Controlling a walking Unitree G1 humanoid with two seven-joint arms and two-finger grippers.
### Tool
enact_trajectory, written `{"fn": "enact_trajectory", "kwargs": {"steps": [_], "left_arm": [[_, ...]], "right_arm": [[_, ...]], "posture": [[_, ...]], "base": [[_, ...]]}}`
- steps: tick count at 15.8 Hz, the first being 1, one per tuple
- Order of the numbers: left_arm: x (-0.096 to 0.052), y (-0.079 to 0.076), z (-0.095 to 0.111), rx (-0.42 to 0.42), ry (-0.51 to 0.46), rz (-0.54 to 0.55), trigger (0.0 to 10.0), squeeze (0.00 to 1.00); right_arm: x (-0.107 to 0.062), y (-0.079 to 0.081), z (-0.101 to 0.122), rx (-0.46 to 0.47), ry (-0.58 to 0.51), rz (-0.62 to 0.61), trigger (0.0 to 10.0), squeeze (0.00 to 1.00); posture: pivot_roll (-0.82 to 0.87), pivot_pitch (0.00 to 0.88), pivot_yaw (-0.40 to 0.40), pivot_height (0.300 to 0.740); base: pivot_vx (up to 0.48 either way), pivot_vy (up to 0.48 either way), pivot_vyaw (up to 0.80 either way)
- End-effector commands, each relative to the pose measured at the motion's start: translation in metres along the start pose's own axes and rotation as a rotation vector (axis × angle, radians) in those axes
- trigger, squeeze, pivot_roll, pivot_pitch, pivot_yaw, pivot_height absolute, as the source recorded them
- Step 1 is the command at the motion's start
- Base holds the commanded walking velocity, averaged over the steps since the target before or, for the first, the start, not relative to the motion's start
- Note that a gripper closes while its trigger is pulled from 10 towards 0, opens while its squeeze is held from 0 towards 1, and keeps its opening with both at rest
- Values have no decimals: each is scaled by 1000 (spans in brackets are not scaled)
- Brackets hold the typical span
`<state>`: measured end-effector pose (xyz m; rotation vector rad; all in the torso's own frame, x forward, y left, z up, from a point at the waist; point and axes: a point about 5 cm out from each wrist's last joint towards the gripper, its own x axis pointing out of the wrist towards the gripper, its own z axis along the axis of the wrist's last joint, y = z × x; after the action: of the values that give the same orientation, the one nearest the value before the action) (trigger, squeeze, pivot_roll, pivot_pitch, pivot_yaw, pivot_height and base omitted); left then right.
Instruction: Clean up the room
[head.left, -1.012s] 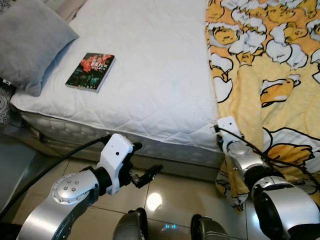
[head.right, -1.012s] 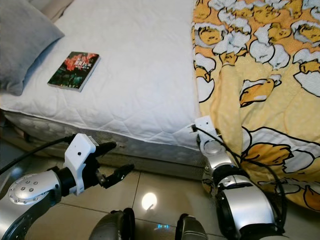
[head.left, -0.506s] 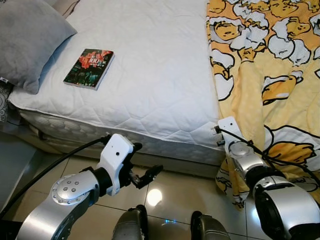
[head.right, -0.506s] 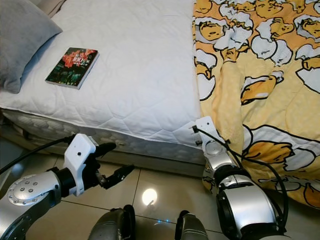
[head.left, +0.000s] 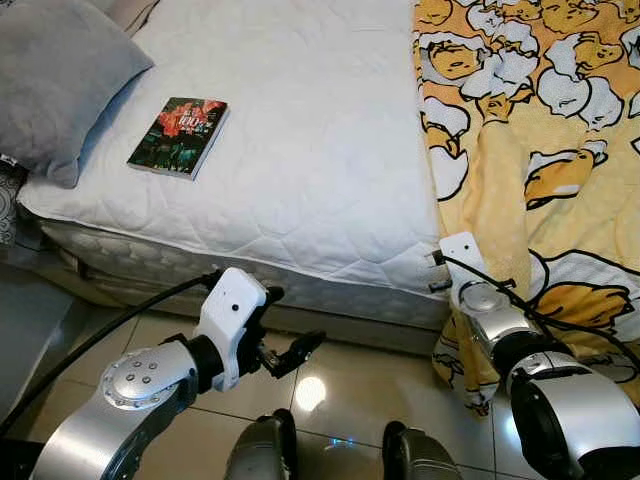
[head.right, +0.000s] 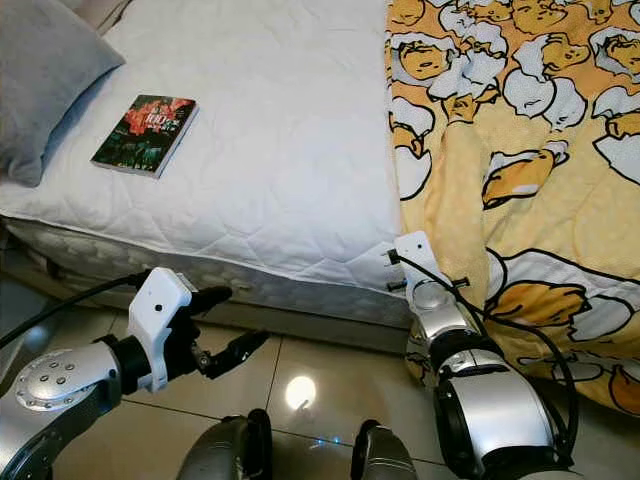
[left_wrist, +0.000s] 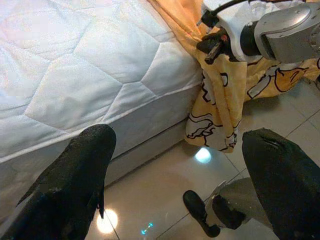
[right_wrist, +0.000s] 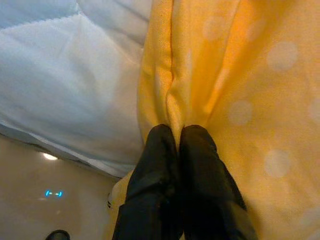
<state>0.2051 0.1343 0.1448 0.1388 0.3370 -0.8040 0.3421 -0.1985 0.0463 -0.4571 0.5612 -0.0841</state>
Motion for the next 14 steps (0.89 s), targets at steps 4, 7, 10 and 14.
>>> {"fn": "enact_trajectory", "kwargs": {"steps": [4,7,10,14], "left_arm": [[-2,2,1,6,0,9,10000,0],[-1,3,1,3,-8,21,10000,0],[1,5,4,12,-16,25,10000,0],[0,9,5,26,-21,36,10000,0]], "right_arm": [[0,1,0,73,9,12,0,0],[-1,20,15,220,-28,104,0,0],[-8,55,39,289,-95,252,0,0],[-18,81,68,344,-171,383,0,0]], "posture": [[227,248,74,740],[206,236,67,740],[205,226,69,740],[202,212,62,740]], "base": [[0,0,0],[0,0,0],[0,0,0],[0,0,0]]}}
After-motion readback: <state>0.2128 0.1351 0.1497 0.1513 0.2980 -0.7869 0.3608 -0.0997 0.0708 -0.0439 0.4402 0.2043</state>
